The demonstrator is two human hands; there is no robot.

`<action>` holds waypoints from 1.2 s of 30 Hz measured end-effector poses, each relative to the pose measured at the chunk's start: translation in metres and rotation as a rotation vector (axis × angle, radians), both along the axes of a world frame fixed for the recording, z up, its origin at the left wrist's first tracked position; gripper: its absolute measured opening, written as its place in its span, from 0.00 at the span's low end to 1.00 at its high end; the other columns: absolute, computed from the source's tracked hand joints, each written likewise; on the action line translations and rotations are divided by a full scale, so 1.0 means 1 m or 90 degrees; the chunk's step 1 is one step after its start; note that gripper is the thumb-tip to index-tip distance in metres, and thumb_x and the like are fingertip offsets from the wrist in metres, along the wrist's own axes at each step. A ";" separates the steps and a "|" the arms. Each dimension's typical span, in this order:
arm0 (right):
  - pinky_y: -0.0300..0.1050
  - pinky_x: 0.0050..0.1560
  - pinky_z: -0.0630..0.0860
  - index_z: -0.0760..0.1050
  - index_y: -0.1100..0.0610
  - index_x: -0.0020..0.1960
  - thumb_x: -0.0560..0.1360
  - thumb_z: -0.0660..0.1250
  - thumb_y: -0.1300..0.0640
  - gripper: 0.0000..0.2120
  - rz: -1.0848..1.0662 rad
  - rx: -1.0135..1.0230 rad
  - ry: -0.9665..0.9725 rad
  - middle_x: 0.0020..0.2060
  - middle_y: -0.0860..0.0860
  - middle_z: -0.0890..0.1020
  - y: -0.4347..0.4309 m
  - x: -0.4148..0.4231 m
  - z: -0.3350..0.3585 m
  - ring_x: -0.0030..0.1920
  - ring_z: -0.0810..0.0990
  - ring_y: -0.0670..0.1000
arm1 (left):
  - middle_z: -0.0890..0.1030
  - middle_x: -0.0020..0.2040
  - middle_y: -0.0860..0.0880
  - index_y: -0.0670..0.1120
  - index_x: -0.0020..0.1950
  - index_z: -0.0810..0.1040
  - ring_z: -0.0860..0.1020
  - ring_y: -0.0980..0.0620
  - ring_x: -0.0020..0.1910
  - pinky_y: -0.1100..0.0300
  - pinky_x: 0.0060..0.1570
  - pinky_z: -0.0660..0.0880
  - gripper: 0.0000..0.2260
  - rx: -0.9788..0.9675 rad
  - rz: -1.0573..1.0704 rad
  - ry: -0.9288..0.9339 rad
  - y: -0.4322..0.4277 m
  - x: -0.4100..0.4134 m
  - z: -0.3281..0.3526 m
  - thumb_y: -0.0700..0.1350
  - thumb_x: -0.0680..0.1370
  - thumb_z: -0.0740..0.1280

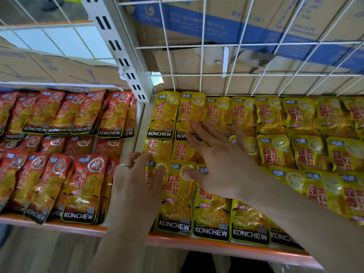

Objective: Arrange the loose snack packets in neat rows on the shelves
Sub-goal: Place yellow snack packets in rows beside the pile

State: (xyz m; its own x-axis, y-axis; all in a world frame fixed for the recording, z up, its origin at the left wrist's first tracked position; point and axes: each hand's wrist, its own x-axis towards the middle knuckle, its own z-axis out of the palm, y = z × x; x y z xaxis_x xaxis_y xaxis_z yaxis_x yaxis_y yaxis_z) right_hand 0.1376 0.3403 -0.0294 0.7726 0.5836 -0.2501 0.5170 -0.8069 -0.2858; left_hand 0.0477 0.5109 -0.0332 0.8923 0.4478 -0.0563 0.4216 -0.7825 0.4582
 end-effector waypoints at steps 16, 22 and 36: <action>0.69 0.73 0.37 0.53 0.44 0.79 0.74 0.49 0.31 0.37 0.001 0.042 -0.020 0.81 0.45 0.45 -0.006 -0.015 -0.003 0.80 0.39 0.48 | 0.74 0.67 0.47 0.47 0.65 0.78 0.71 0.42 0.65 0.53 0.55 0.68 0.19 -0.024 0.018 -0.026 -0.008 -0.009 -0.001 0.54 0.78 0.67; 0.67 0.74 0.44 0.57 0.44 0.79 0.73 0.52 0.34 0.35 -0.048 0.063 -0.075 0.81 0.45 0.50 -0.030 -0.022 0.004 0.80 0.46 0.49 | 0.70 0.74 0.46 0.52 0.69 0.77 0.69 0.40 0.71 0.39 0.64 0.70 0.24 0.059 -0.190 -0.114 -0.027 -0.027 -0.014 0.62 0.77 0.63; 0.66 0.73 0.44 0.57 0.42 0.78 0.72 0.46 0.32 0.36 -0.089 0.037 -0.068 0.80 0.42 0.49 -0.072 -0.033 0.000 0.80 0.45 0.46 | 0.68 0.76 0.50 0.55 0.71 0.74 0.65 0.42 0.76 0.35 0.71 0.60 0.26 0.105 -0.236 -0.086 -0.052 -0.038 -0.021 0.65 0.78 0.59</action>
